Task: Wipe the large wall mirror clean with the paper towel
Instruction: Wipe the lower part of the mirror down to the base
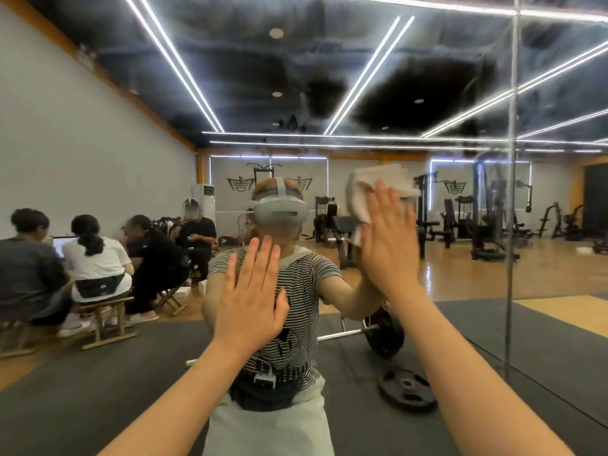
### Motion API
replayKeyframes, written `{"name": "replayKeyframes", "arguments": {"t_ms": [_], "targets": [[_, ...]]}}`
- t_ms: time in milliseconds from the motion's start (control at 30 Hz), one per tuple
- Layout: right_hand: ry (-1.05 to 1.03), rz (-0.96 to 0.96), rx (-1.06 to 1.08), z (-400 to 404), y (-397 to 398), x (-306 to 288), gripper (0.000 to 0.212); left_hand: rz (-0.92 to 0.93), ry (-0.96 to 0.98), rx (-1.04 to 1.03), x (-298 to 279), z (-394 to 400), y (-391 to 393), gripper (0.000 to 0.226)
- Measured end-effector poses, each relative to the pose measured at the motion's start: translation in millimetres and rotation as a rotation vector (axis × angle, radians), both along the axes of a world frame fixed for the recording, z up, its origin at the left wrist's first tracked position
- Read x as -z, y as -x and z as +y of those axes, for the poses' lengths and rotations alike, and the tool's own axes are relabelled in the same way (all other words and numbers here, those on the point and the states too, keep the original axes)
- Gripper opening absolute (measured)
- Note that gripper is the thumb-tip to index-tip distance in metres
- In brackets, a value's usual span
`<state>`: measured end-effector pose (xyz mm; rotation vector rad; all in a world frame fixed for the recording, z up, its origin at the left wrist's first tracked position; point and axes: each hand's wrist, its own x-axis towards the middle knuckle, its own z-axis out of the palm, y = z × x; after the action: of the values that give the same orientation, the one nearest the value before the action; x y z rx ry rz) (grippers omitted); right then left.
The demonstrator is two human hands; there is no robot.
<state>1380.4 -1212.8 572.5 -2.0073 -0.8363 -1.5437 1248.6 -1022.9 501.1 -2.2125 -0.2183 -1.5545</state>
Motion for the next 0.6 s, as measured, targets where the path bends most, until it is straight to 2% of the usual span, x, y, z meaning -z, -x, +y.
{"name": "replayKeyframes", "arguments": {"t_ms": [100, 267, 333, 467, 600], "targets": [[-0.112, 0.102, 0.009, -29, -11, 0, 0.059, -0.007, -0.003, 0.003, 2, 0, -1, 0.070], [-0.246, 0.116, 0.018, -5, 1, -7, 0.063, -0.023, -0.018, 0.005, 2, 0, -2, 0.071], [-0.211, 0.087, 0.016, 11, 9, -8, 0.062, -0.037, -0.019, 0.014, 2, 0, -2, 0.073], [-0.034, -0.112, 0.002, 61, 39, 2, 0.058, -0.032, 0.002, 0.033, 2, 1, -2, 0.073], [-0.028, -0.148, -0.052, 70, 45, 7, 0.062, 0.004, 0.013, 0.040, 2, 2, 0, 0.074]]}}
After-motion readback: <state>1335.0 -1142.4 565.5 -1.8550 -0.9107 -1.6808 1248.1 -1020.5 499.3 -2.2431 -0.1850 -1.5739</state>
